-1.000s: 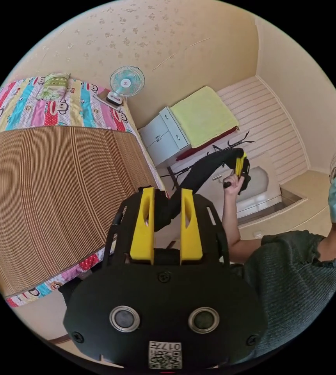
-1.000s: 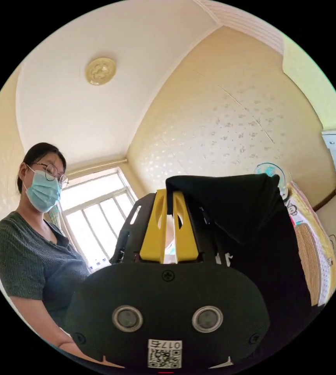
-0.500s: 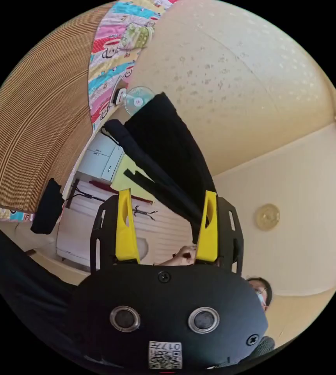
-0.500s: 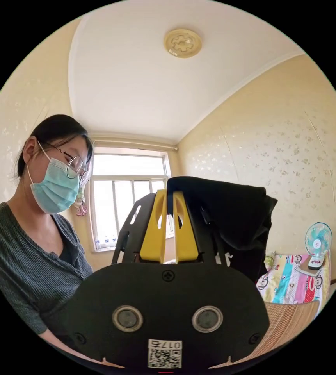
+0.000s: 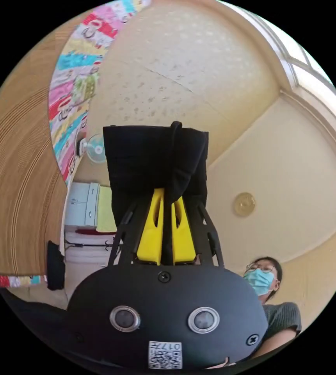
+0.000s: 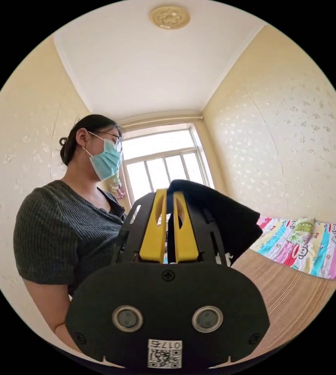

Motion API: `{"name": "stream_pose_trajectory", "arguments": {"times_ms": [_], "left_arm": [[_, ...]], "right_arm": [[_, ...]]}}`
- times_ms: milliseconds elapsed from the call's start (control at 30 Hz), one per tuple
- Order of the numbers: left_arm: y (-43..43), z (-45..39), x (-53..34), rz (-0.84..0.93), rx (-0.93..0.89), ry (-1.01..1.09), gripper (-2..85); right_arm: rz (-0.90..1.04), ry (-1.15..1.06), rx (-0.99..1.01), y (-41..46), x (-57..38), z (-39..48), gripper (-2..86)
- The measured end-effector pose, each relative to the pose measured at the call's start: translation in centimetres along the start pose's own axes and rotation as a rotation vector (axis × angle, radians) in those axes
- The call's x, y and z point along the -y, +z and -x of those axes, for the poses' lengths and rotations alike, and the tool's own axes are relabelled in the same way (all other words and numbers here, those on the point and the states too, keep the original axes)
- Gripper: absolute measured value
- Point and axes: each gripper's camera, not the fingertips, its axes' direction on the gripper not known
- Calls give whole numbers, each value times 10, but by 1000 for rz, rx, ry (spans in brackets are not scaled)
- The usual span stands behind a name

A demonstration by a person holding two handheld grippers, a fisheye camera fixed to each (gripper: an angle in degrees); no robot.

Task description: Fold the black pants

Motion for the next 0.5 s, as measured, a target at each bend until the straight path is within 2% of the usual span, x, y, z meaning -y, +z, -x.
{"name": "stream_pose_trajectory", "arguments": {"times_ms": [133,200,267,333,367,400,433,500], "left_arm": [[19,-86,3,77,-56,329,10],[46,-141,-13,155,-38,534,6],[69,-172,-31,223,-78,644,3],[92,-192,-51,283,-155,700,0],[106,-202,-64,322,-180,723,-1],[122,-209,-80,381,-165,753,-2],[130,-211,-89,417,-147,770,-3],[160,-207,-126,534,-122,773,-5]], "right_arm": [[329,192,-354,47,-33,-6,23],[446,250,-377,82,-46,-13,28],[568,317,-397,119,-55,-25,35],[691,364,-555,157,-51,-36,48],[653,343,-567,160,-45,-35,51],[483,290,-494,160,-28,-29,82],[256,248,-323,155,-11,-27,117],[50,167,-55,161,8,-34,167]]}}
